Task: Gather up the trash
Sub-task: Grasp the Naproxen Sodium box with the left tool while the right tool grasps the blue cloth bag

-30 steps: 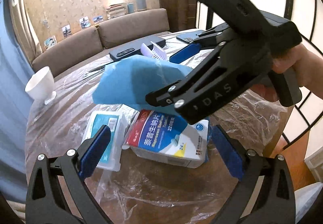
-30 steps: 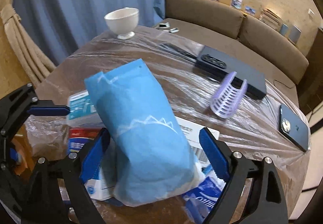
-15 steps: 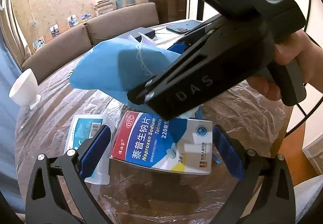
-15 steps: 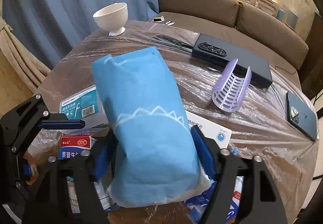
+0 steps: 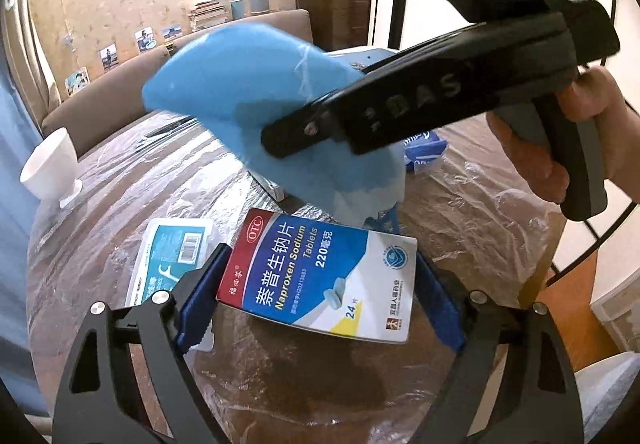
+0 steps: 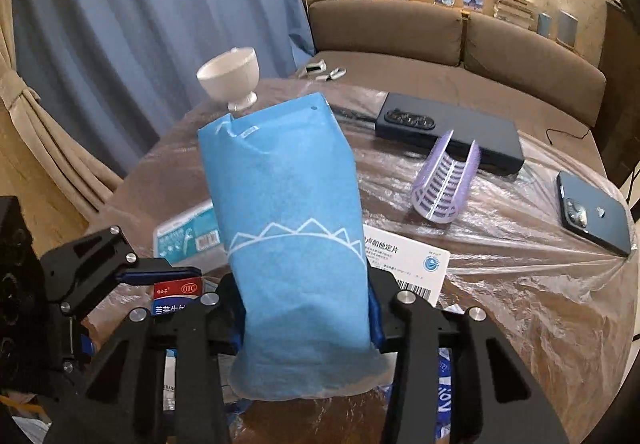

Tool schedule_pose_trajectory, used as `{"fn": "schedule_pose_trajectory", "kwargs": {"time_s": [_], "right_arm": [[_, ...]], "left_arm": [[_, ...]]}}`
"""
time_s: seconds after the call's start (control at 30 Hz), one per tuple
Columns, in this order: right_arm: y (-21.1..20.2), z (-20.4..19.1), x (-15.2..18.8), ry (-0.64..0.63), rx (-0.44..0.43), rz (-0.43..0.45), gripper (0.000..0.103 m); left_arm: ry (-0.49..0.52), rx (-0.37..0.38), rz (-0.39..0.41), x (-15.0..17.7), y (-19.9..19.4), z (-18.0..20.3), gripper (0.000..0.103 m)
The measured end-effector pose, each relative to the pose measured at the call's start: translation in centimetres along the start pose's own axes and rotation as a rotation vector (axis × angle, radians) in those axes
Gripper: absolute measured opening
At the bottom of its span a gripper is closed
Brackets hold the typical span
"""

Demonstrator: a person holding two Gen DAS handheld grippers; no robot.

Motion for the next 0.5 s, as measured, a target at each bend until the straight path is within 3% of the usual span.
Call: {"fn": "schedule_pose_trajectory", "kwargs": {"time_s": [0.5], "right_arm": [[-3.8, 0.3, 2.1, 0.041, 0.039, 0.024, 0.043]], "left_arm": [[-0.130, -0.029, 0.015, 1.5, -3.0, -2.2, 0.088]]}}
Point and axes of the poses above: each gripper's, at about its wrist camera, not at the fingertips, and y roughly the way its jaws point, z to its right, x to its underside, the point moved 10 cm from there along y, roughly the way its jaws point, and after that the axes turned 7 degrees about z, right-handed, at the moved point
